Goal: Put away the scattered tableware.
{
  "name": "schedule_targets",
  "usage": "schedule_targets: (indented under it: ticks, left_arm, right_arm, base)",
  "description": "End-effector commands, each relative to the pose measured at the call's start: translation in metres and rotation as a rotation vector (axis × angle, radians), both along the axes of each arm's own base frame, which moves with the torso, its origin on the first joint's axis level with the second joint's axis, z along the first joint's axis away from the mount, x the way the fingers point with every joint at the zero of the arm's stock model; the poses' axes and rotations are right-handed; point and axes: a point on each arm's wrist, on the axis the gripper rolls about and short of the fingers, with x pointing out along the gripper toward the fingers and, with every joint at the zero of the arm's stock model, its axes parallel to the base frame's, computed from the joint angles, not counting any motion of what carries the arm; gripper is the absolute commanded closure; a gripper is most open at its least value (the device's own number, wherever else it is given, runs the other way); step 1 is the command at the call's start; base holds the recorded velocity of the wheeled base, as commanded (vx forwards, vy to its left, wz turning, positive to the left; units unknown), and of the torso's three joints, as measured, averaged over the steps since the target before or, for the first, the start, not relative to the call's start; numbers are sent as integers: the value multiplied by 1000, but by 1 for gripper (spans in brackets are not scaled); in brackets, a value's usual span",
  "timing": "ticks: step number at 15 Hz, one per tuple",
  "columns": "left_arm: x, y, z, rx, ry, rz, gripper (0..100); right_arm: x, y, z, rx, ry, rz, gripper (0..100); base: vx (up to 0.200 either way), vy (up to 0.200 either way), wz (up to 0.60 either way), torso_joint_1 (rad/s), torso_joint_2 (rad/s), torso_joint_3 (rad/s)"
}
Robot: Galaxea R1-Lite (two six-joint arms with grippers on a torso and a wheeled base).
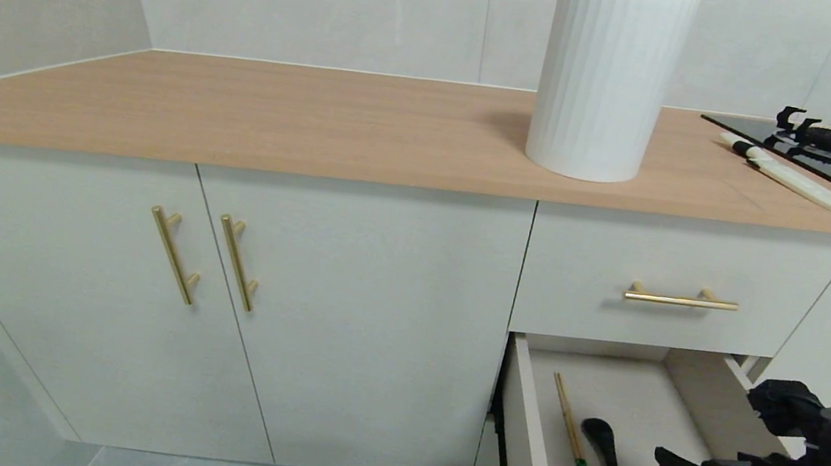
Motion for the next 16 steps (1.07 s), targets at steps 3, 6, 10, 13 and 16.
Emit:
schedule_targets:
  ticks: [3, 6, 10, 13, 16]
  left_arm:
    - [0, 0, 0, 1, 3, -3, 0]
    - [0, 0, 0, 2, 3, -3, 0]
    - [0, 0, 0, 1, 1, -3, 0]
    - [0, 0, 0, -1, 1, -3, 0]
    - [0, 0, 0, -1, 1, 2, 0]
  right_arm:
    - [-32, -5, 8, 14, -47, 33, 0]
    - [-42, -7, 3, 6, -27, 47, 0]
    - [-53, -11, 1, 4, -22, 47, 0]
    - [-58, -11, -1, -9, 22, 63, 0]
    - [-54, -9, -3, -25, 78, 69, 0]
  base:
    - [-67, 0, 0, 1, 1, 1]
    - [-200, 0, 0, 10, 4, 1]
    - [-200, 0, 0, -1, 1, 1]
    - [0, 0, 0, 0, 0, 0]
    - [0, 0, 0, 0, 0, 0]
